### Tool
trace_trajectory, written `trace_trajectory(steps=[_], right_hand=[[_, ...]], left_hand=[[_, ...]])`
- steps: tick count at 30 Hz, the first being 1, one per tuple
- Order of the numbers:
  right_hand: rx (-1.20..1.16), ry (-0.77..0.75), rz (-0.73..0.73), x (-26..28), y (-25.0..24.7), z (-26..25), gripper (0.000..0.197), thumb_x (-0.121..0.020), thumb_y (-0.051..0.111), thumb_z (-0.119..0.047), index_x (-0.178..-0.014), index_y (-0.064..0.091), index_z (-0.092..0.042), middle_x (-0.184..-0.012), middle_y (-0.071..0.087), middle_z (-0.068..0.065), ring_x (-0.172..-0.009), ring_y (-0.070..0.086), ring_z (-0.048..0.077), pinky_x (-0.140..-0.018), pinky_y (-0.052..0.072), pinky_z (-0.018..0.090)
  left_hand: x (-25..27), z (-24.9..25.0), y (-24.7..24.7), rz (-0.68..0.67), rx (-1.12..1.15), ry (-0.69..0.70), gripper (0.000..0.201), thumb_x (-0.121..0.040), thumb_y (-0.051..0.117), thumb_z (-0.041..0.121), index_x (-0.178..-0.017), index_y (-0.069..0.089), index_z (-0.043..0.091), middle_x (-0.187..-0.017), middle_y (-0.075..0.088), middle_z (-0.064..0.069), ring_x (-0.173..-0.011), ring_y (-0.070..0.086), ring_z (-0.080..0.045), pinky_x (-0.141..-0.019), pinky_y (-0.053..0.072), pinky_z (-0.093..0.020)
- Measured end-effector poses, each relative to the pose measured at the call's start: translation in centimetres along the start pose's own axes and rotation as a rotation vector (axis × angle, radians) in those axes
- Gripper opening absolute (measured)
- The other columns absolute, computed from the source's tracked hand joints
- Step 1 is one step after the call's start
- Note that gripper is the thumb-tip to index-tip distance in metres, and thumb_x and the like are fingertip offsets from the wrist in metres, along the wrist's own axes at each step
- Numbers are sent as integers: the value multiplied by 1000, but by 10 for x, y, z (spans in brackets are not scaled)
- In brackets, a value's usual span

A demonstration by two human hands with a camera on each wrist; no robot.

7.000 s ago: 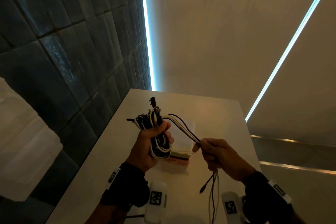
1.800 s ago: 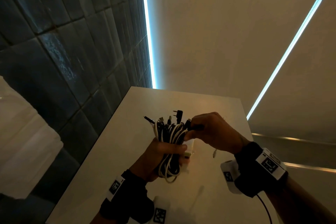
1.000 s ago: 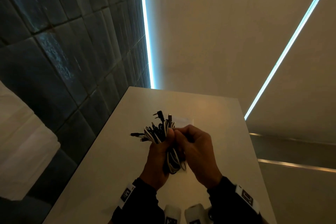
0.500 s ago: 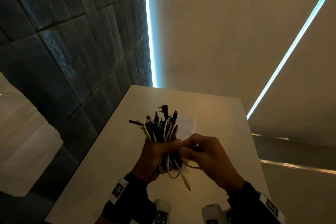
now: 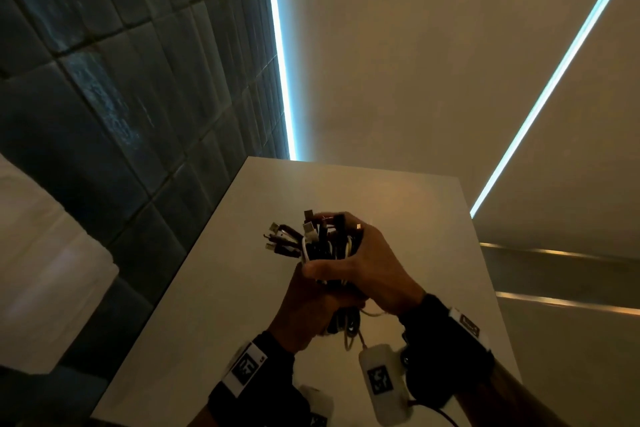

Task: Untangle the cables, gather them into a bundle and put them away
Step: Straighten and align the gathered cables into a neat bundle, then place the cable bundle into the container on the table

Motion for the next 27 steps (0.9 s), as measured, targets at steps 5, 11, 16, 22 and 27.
trace_trajectory(steps=[5,11,16,22,27], right_hand=[[-36,-109,40,7,6,-7,54,-68,85,-10,-116,65,-23,-105,71,-7,-97,69,9,-89,55,28],[-255,-21,-48,5,26,36,57,-75,80,-9,-125,60,-23,-116,67,-3,-109,65,16,-92,55,36],[-552,302,137,8,12,159,36,-90,65,-28,-117,63,-4,-113,67,14,-100,65,28,-90,52,40],[-677,744,436,32,17,293,10,-89,58,6,-98,62,6,-88,63,23,-79,63,34,-65,58,34],[-787,782,570,13,28,314,7,-86,58,13,-87,61,7,-88,62,25,-83,59,37,-86,55,47]], left_hand=[[7,3,-1,-2,-96,34,30,-72,65,-13,-86,62,13,-65,70,8,-66,66,-7,-59,51,-18],[7,-8,-26,4,-269,35,25,-65,66,-1,-79,63,19,-64,66,12,-61,61,-4,-57,48,-21],[15,-44,-73,140,-290,-52,12,-65,70,-3,-68,59,-6,-54,55,7,-54,53,-8,-55,41,-19],[21,-69,-113,184,-305,-135,17,-62,70,-2,-61,54,2,-51,49,6,-52,49,-12,-53,41,-22],[30,-84,-125,167,-337,-211,36,-69,65,-19,-56,53,12,-46,52,10,-46,49,-1,-50,40,-13]])
Point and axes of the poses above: each hand's wrist, its own x-axis away from the middle knuckle, its own y-axis out of the palm, z = x × y, the point moved 10 cm from there along -x, towards the middle knuckle
